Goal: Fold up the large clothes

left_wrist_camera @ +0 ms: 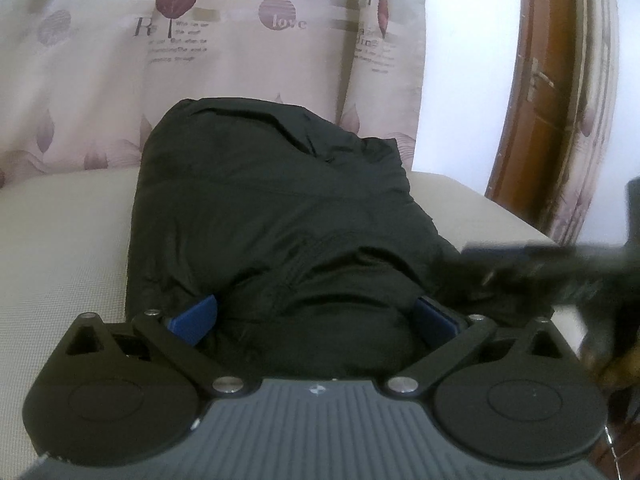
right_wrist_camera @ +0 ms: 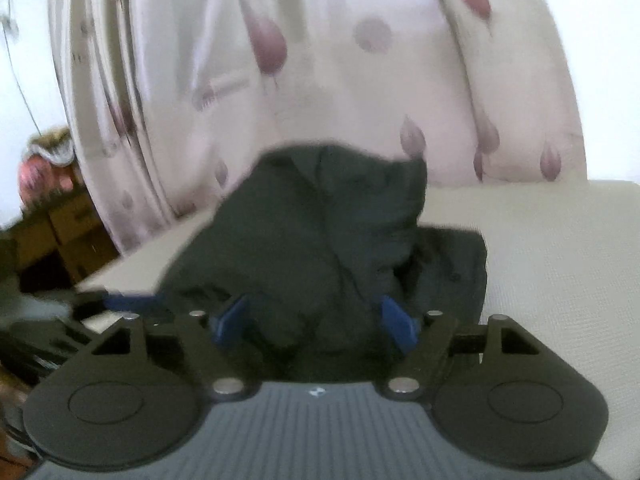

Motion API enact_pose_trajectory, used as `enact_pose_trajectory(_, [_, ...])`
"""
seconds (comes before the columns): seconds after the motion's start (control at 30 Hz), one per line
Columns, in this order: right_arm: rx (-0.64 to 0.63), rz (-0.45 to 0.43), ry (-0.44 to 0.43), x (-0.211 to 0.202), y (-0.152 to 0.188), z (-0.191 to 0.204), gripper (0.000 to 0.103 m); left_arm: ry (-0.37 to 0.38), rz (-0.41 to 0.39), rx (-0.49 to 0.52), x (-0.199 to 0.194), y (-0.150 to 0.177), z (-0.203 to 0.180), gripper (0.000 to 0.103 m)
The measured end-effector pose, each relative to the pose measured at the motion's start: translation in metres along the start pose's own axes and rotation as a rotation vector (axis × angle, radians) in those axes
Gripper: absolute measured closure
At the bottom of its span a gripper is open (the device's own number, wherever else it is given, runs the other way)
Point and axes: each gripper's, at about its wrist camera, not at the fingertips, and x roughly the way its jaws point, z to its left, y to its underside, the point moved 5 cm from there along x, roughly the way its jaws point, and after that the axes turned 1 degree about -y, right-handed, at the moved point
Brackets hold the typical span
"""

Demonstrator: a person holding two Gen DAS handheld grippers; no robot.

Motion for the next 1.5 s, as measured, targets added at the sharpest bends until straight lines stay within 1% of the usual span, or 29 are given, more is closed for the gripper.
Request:
enact_pose_trajectory(0.03, [0.007, 0.043, 0.028, 0.009, 0.006, -0.002, 0.029, -0.003, 0.002, -0.001, 0.000, 0.000, 0.000, 0.000])
enact_pose_trajectory(0.07, [0.023, 0.067, 0.042, 0.015, 0.014, -0.006, 0.029, -0.006, 0.005, 0.000, 0.000, 0.000, -0.001, 0.000])
enact_pose_trajectory(0.1, [0.060, 0.056, 0.029, 0.017, 0.020, -0.011, 0.026, -0.009, 0.009, 0.004, 0.000, 0.000, -0.001, 0.000])
enact_pose_trajectory(0.17, [0.115, 0.044, 0.009, 0.020, 0.028, -0.019, 0.025, -0.013, 0.013, 0.011, 0.000, 0.001, -0.002, 0.000])
enact_pose_trajectory(0.3, [0.101, 0.038, 0.021, 0.023, 0.034, -0.019, 0.024, -0.027, 0.017, 0.015, 0.001, 0.001, -0.003, 0.000])
enact_pose_trajectory(0.5, [0.116, 0.031, 0.040, 0.016, 0.027, -0.015, 0.021, -0.062, 0.005, -0.009, -0.005, -0.001, -0.002, 0.000])
enact_pose_trajectory(0.57, [0.117, 0.000, 0.057, 0.006, 0.023, -0.012, 0.017, -0.064, -0.005, -0.014, -0.010, -0.002, -0.002, 0.000])
enact_pose_trajectory(0.67, [0.127, -0.084, 0.084, -0.017, 0.017, -0.009, 0.012, -0.094, -0.015, -0.010, -0.019, -0.004, -0.001, 0.000])
enact_pose_trajectory(0.7, [0.129, -0.107, 0.096, -0.024, 0.016, -0.008, 0.008, -0.106, -0.021, -0.012, -0.021, -0.005, -0.001, 0.000])
enact_pose_trajectory(0.77, [0.120, -0.145, 0.132, -0.036, 0.016, -0.005, 0.007, -0.124, -0.043, -0.014, -0.027, -0.007, -0.002, 0.000])
enact_pose_trajectory(0.83, [0.094, -0.176, 0.179, -0.044, 0.019, -0.001, 0.005, -0.173, -0.071, -0.008, -0.033, -0.008, -0.002, 0.000])
enact_pose_trajectory(0.9, [0.097, -0.186, 0.219, -0.048, 0.022, -0.003, 0.001, -0.222, -0.068, -0.002, -0.034, -0.009, -0.001, 0.000])
enact_pose_trajectory(0.97, [0.152, -0.168, 0.216, -0.048, 0.026, -0.013, 0.000, -0.249, -0.070, 0.016, -0.035, -0.008, 0.000, 0.000])
enact_pose_trajectory(1.03, [0.224, -0.105, 0.158, -0.042, 0.027, -0.027, 0.000, -0.273, -0.080, 0.030, -0.037, -0.006, 0.002, 0.000])
enact_pose_trajectory(1.1, [0.280, -0.073, 0.129, -0.040, 0.027, -0.036, 0.000, -0.268, -0.069, 0.031, -0.036, -0.005, 0.005, 0.000])
enact_pose_trajectory(1.17, [0.294, -0.054, 0.115, -0.036, 0.025, -0.040, 0.000, -0.267, -0.058, 0.023, -0.034, -0.004, 0.007, 0.000])
enact_pose_trajectory(1.23, [0.300, -0.033, 0.081, -0.030, 0.024, -0.040, 0.000, -0.264, -0.049, 0.005, -0.031, -0.005, 0.011, 0.000])
enact_pose_trajectory(1.37, [0.363, -0.001, 0.035, -0.017, 0.027, -0.040, 0.000, -0.251, -0.014, -0.037, -0.023, -0.003, 0.017, 0.000])
enact_pose_trajectory(1.5, [0.376, 0.038, 0.039, -0.003, 0.031, -0.041, 0.000, -0.241, 0.023, -0.070, -0.015, 0.002, 0.023, 0.000])
